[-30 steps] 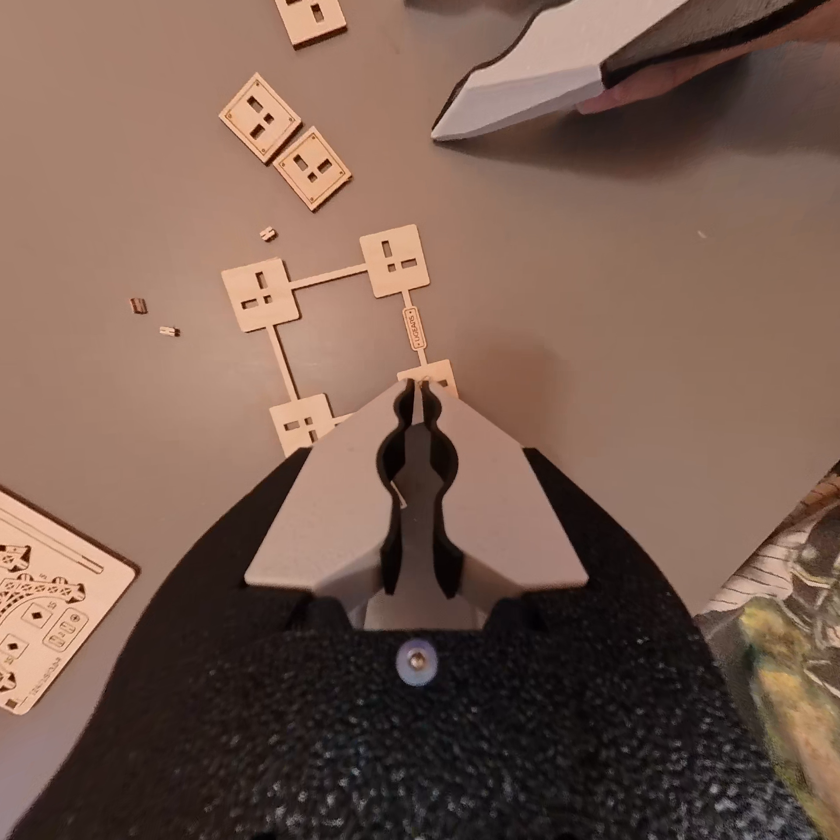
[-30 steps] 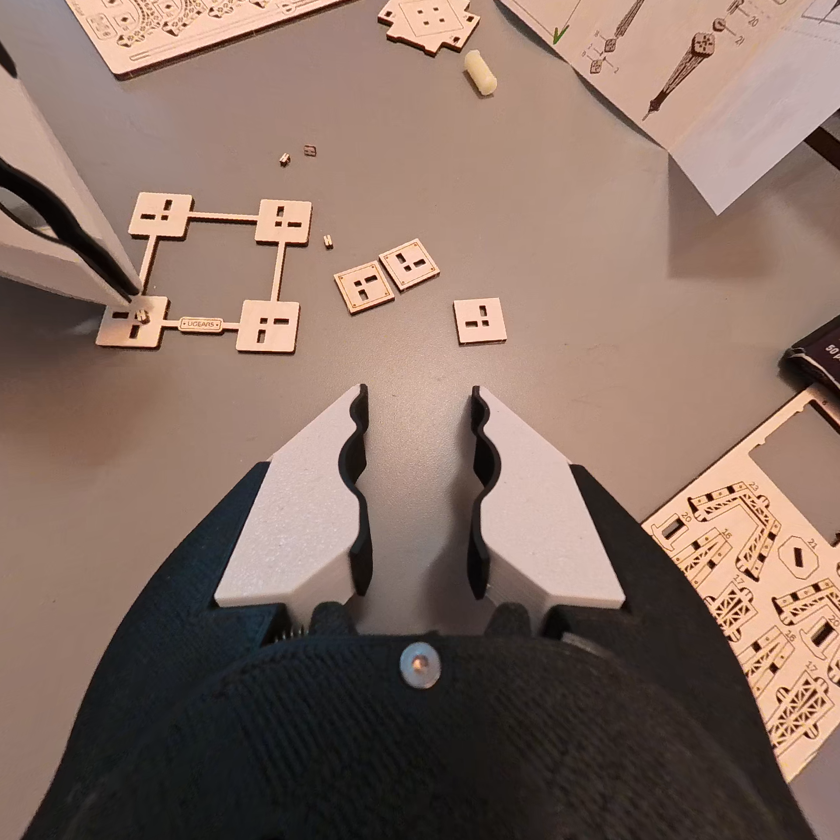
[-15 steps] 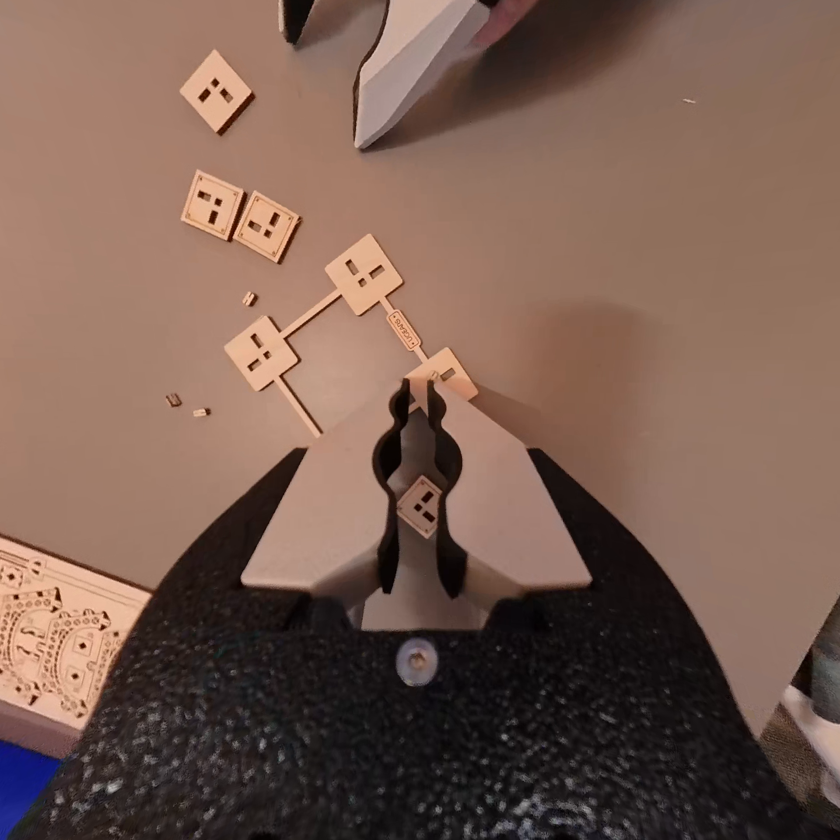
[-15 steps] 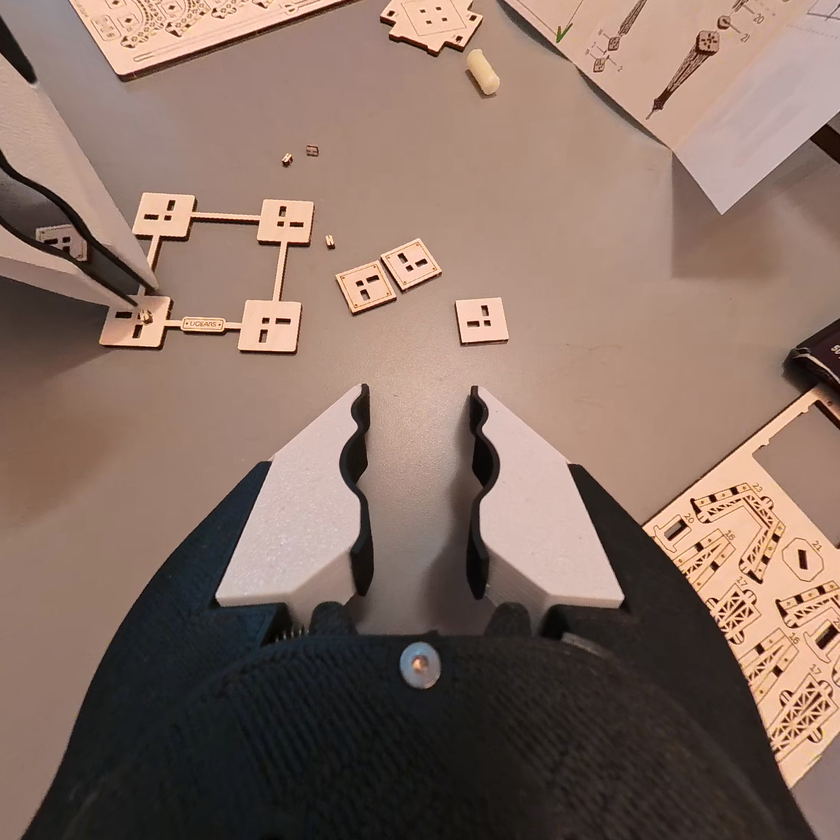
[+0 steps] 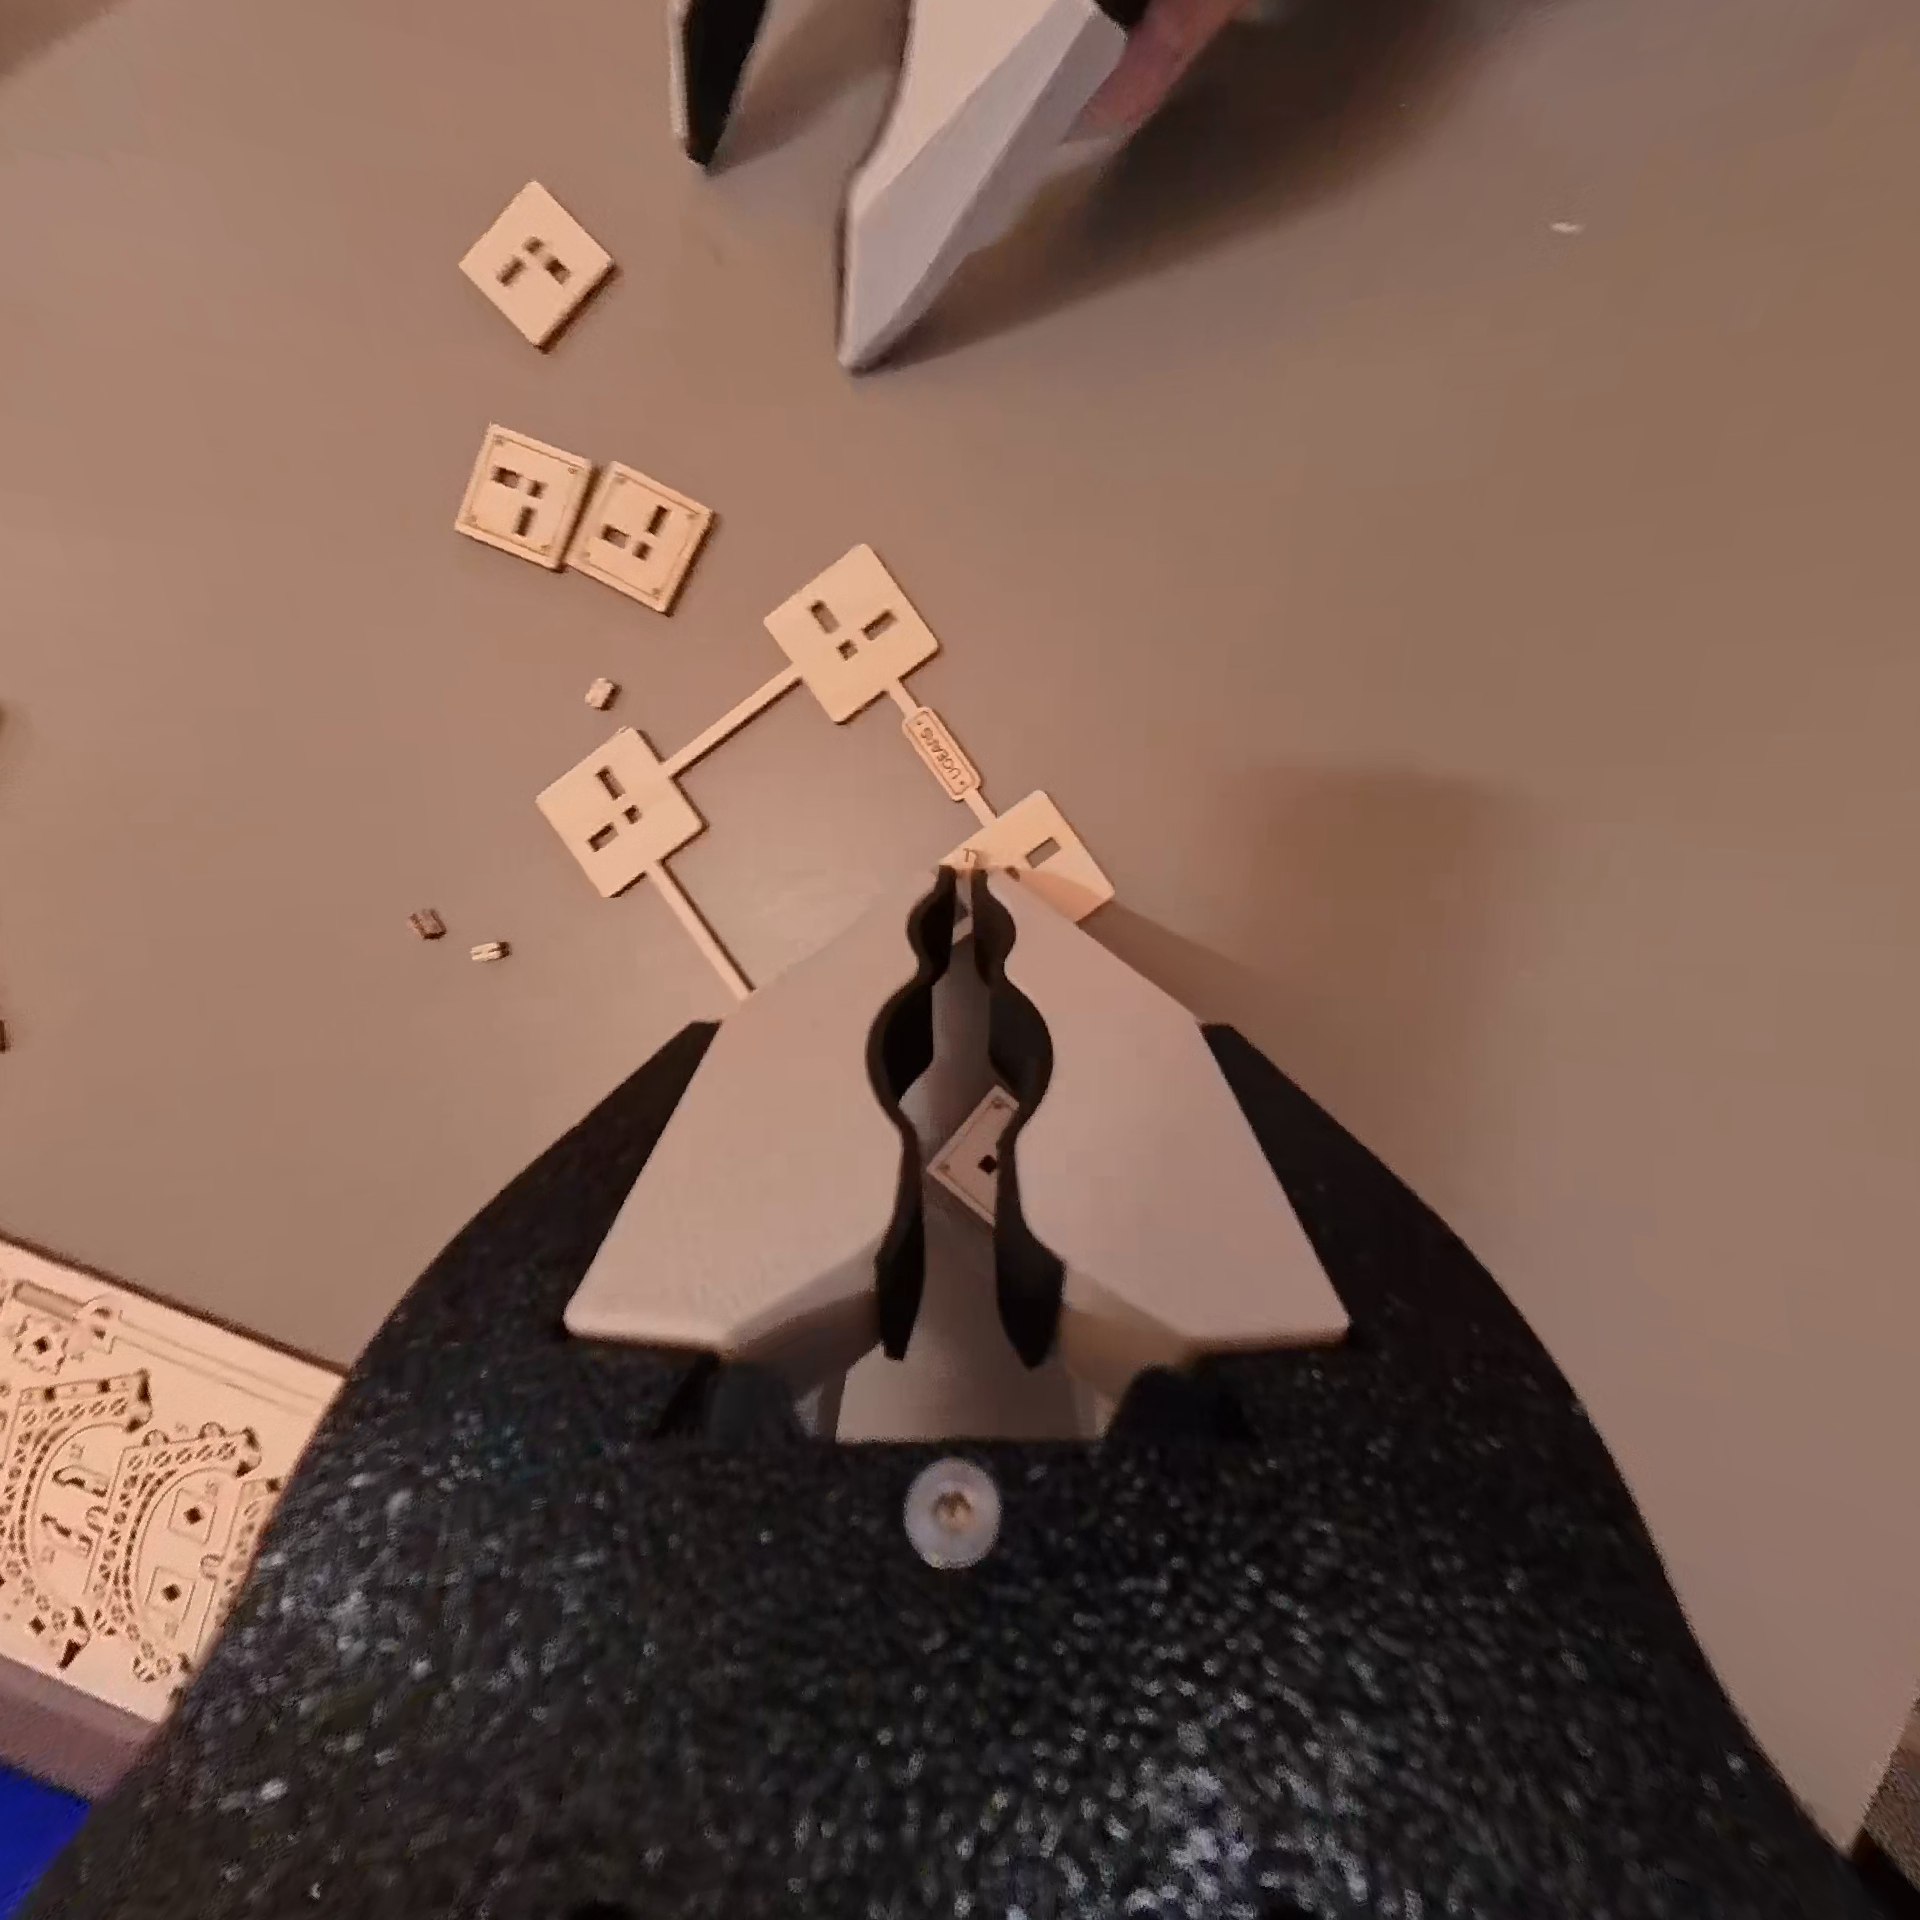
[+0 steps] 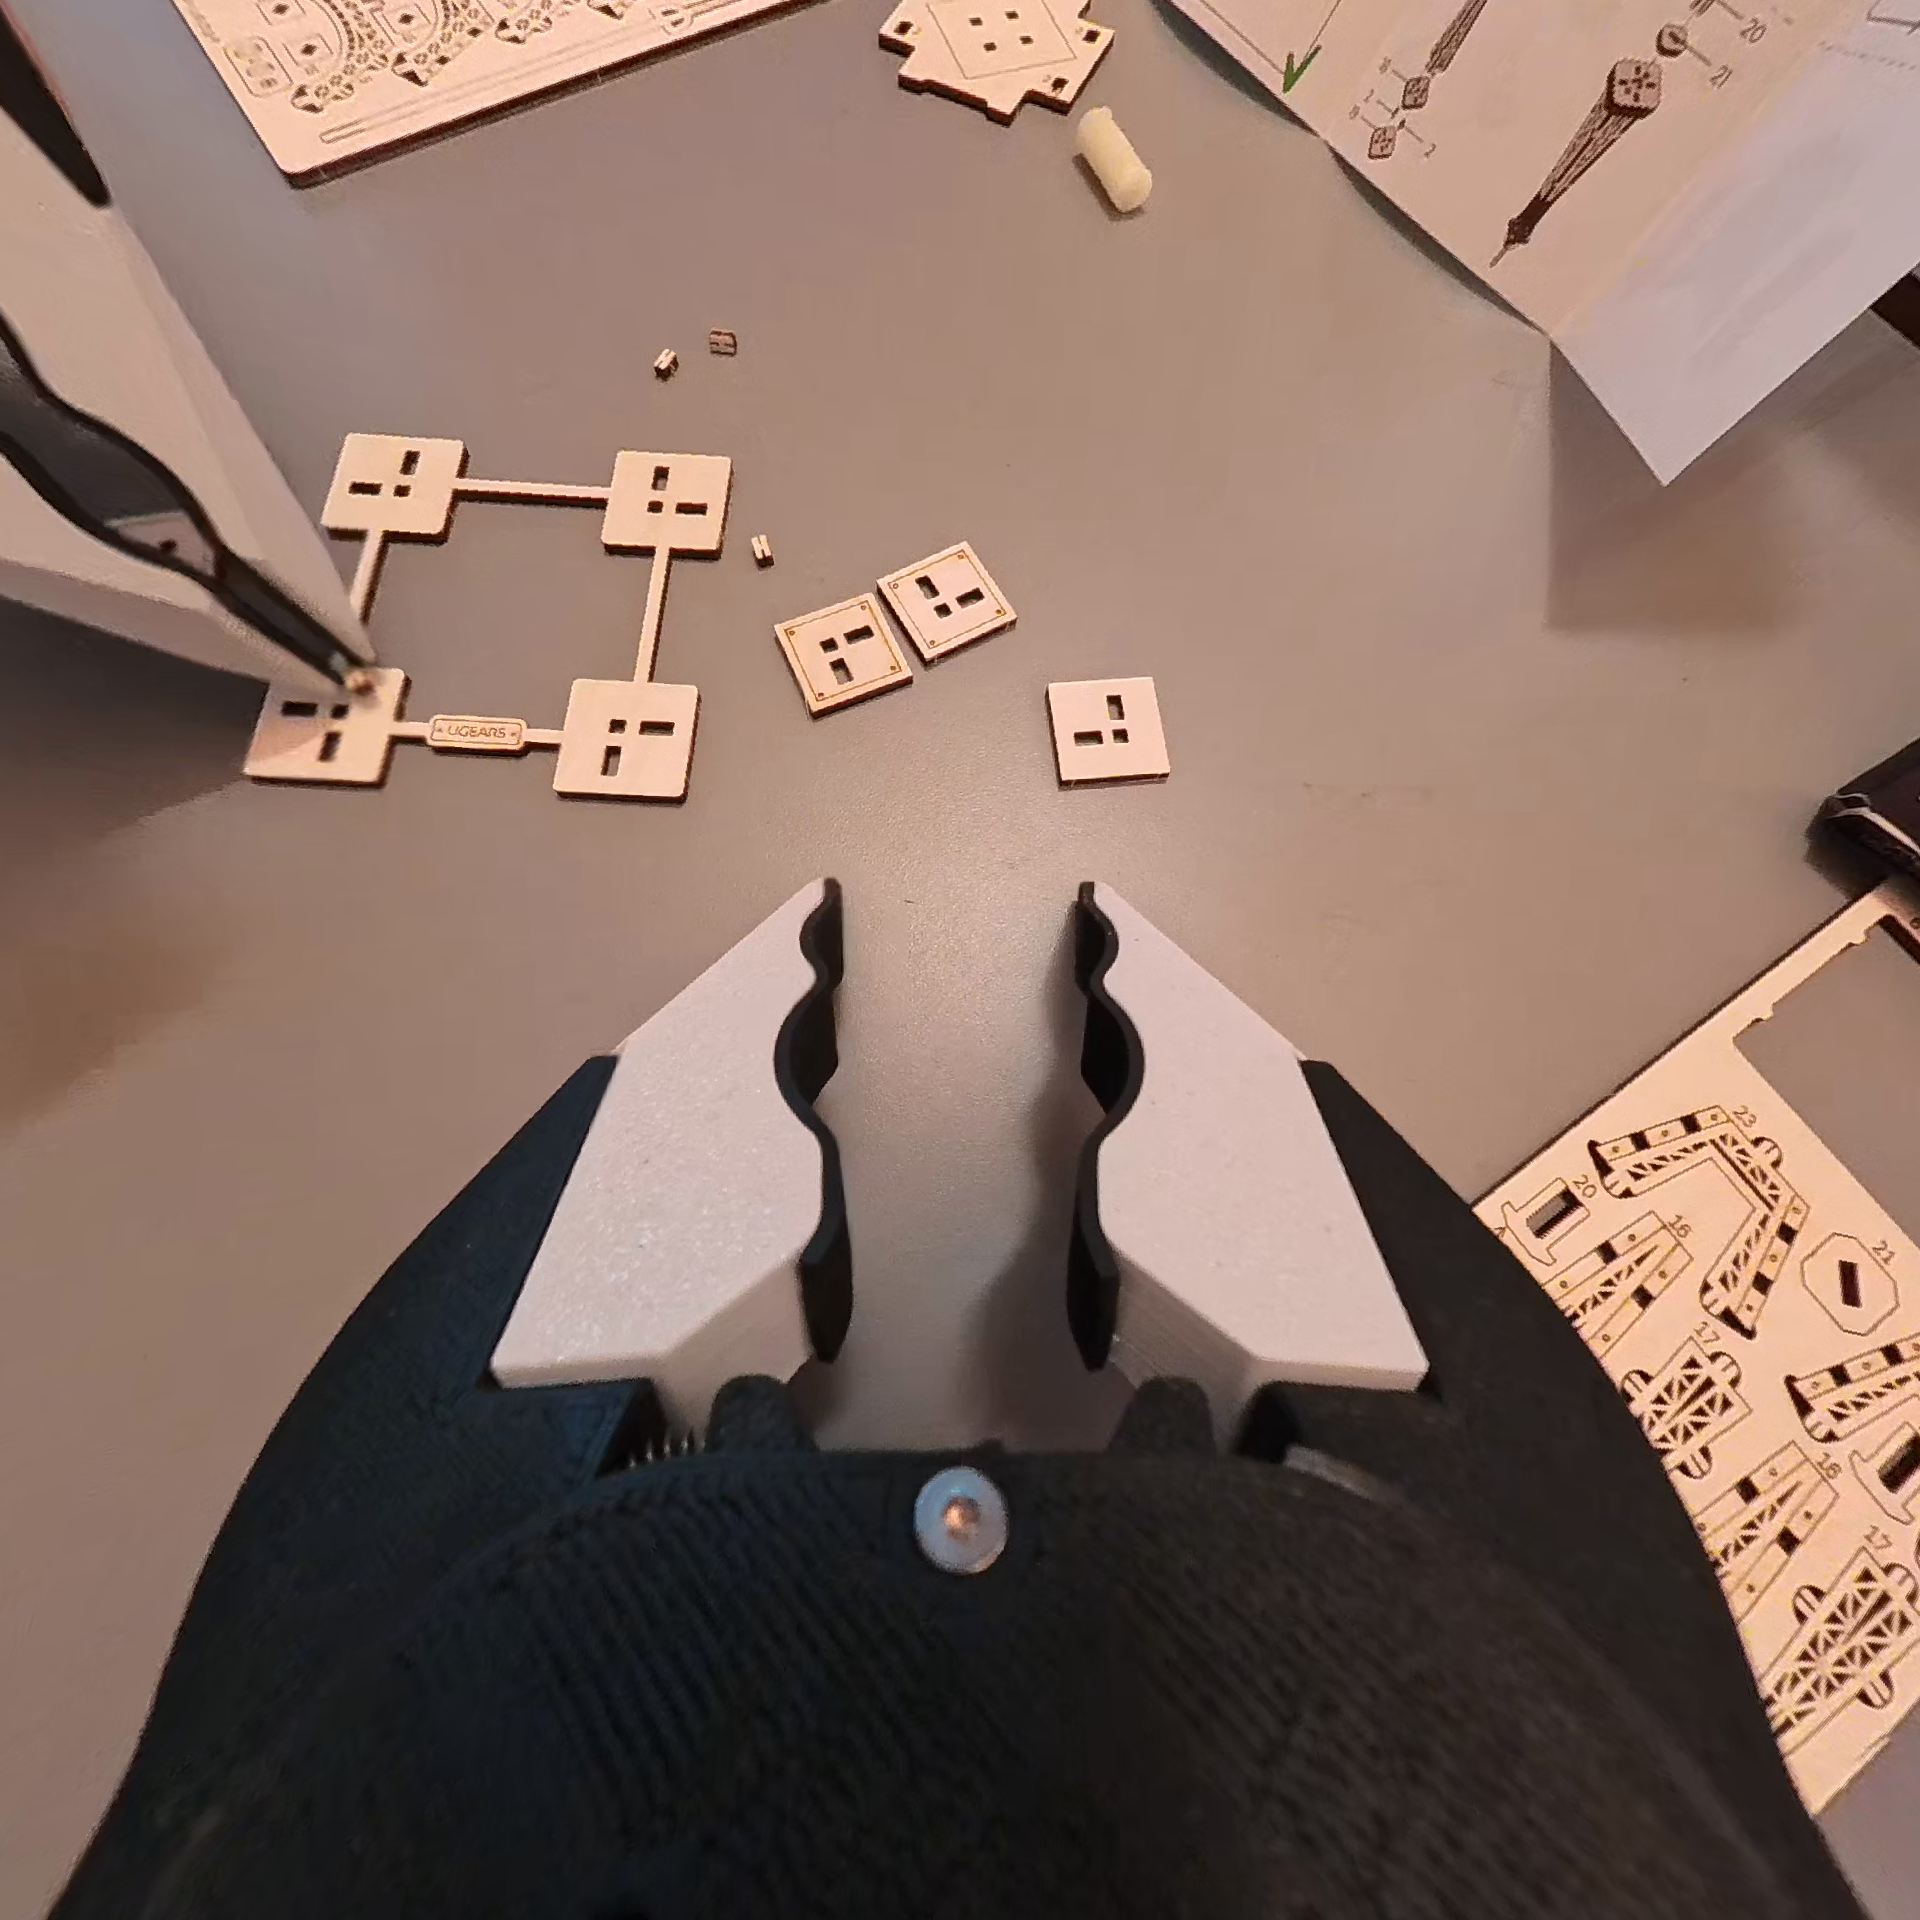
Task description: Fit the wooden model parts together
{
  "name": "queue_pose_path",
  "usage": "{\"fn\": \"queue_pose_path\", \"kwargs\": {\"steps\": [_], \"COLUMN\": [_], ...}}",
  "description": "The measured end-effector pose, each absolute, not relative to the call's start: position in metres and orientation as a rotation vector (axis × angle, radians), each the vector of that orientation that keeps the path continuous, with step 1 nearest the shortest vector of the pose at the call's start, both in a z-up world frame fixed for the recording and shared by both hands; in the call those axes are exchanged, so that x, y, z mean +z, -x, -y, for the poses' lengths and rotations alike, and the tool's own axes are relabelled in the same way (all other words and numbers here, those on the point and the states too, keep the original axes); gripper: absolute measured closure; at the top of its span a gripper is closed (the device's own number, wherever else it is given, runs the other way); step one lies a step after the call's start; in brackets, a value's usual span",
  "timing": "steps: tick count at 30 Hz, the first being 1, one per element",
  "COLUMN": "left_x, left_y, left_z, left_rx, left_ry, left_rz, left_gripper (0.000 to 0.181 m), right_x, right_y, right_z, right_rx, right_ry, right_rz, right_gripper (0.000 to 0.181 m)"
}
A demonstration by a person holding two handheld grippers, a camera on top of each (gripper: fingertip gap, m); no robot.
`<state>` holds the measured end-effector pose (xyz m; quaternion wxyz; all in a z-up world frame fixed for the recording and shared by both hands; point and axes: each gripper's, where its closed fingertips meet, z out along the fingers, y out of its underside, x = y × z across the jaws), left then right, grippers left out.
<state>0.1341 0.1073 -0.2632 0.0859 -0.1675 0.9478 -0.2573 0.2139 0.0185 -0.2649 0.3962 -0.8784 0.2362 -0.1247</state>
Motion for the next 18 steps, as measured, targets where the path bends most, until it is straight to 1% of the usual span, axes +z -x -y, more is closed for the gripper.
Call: {"fn": "queue_pose_path", "kwargs": {"steps": [3,6,10,13,16,18], "left_x": [-0.252,-0.234,-0.205,-0.190,-0.182,-0.179], "left_y": [-0.146,-0.162,-0.177,-0.180,-0.183,-0.182], "left_z": [-0.108,-0.101,-0.088,-0.080,-0.078,-0.076], "left_rx": [-0.847,-0.930,-0.990,-0.899,-0.778,-0.744], "left_ry": [0.490,0.290,0.040,-0.150,-0.240,-0.269], "left_rz": [-2.715,-2.496,-2.165,-1.970,-1.816,-1.760], "left_gripper": [0.181,0.181,0.181,0.181,0.181,0.181], "right_x": [-0.259,-0.233,-0.181,-0.165,-0.161,-0.165], "right_y": [-0.213,-0.206,-0.182,-0.174,-0.173,-0.174], "right_z": [-0.020,-0.030,-0.052,-0.060,-0.062,-0.062], "right_rx": [-0.297,-0.205,0.111,0.261,0.314,0.300], "right_ry": [2.195,2.050,1.701,1.559,1.496,1.514], "right_rz": [-0.585,-0.555,-0.521,-0.514,-0.522,-0.525], "right_gripper": [0.136,0.135,0.146,0.154,0.157,0.156]}}
